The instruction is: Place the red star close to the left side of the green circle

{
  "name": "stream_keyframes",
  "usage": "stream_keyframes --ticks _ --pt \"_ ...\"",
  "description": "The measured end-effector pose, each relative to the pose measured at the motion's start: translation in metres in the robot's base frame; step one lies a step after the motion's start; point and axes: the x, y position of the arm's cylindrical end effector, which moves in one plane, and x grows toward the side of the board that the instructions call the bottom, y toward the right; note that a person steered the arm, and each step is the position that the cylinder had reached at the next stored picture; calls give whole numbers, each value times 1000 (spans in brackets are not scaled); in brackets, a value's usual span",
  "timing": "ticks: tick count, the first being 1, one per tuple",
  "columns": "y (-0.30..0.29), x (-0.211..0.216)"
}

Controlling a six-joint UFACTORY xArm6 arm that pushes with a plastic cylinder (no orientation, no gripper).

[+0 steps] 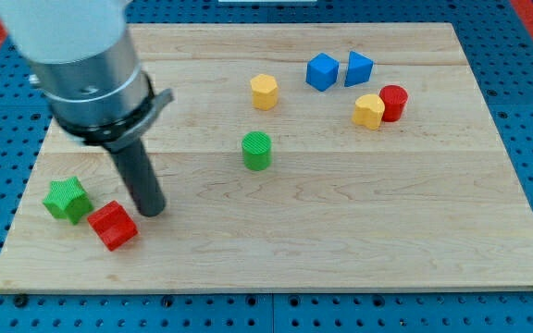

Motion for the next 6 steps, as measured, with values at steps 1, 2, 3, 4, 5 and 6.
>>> stream_keyframes --ticks 1,2,3,4,5,6 --pt "11 66" --pt "11 92" --pt "-46 87" --pt "-103 91" --pt "-100 92" --pt "-57 15"
